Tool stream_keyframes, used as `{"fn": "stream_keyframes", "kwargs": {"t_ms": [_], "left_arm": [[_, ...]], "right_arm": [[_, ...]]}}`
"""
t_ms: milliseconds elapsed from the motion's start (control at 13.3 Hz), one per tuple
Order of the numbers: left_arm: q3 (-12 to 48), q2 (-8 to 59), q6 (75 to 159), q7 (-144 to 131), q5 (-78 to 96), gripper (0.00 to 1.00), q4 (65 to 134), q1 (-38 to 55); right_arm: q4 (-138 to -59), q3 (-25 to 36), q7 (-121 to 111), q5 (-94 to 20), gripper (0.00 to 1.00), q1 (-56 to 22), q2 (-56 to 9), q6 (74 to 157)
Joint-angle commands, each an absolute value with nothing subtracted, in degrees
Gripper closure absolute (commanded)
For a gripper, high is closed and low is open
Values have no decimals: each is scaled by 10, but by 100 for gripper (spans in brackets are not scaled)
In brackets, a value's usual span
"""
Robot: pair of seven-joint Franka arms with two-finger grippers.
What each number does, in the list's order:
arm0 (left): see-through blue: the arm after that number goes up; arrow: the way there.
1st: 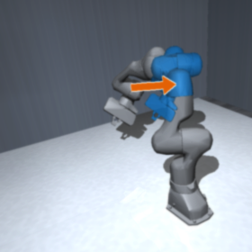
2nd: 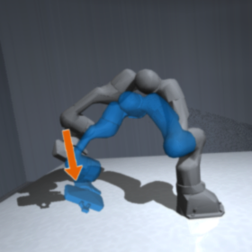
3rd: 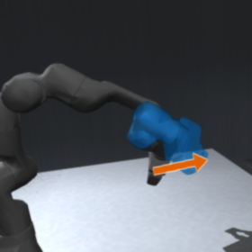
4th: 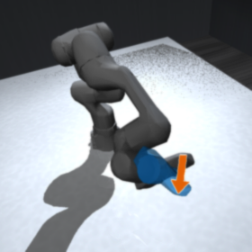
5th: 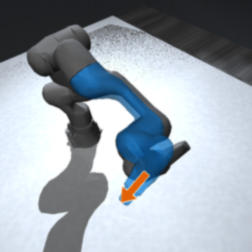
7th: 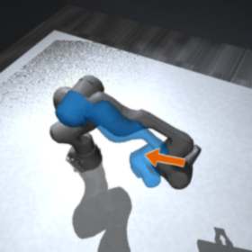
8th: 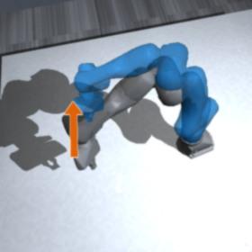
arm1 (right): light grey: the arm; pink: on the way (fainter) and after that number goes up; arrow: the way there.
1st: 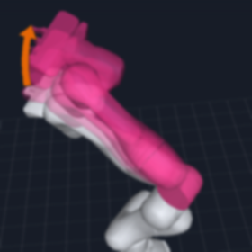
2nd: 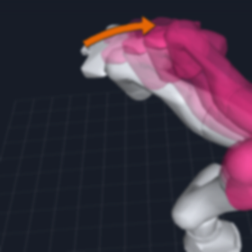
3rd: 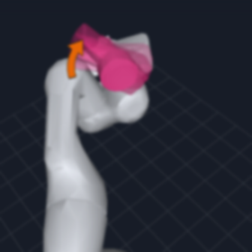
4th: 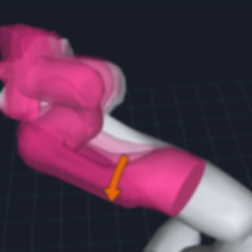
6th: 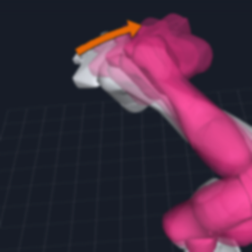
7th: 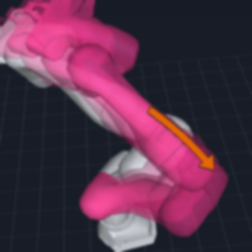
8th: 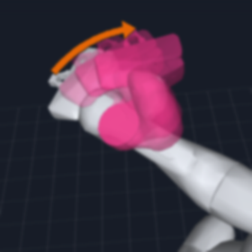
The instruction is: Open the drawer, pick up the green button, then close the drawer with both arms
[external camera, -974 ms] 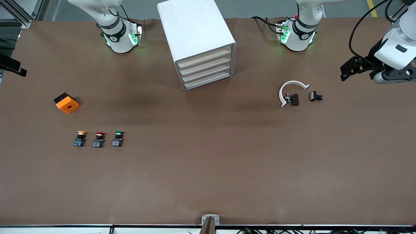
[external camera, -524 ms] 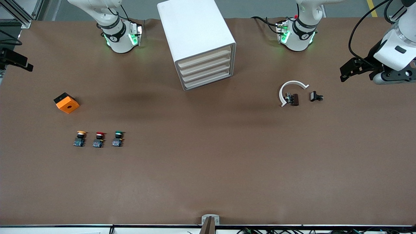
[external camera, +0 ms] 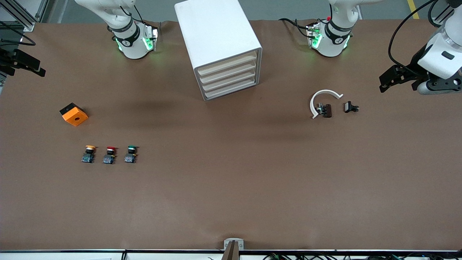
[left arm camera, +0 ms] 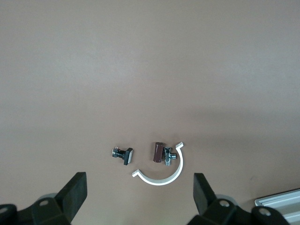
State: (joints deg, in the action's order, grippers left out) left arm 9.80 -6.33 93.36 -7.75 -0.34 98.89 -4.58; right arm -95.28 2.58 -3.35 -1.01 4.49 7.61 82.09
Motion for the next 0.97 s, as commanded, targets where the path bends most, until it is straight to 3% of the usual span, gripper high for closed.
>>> {"fn": "stream_keyframes", "kwargs": {"t_ms": [0,899], "left_arm": [[97,-26,931,-67,1,0,942,-54],[98,-22,897,-53,-3,0,933,-52]], "right_arm": [[-971,45,-39,-14,0,28,92,838],[-972,51,-39,-15,0,25,93,844]]}}
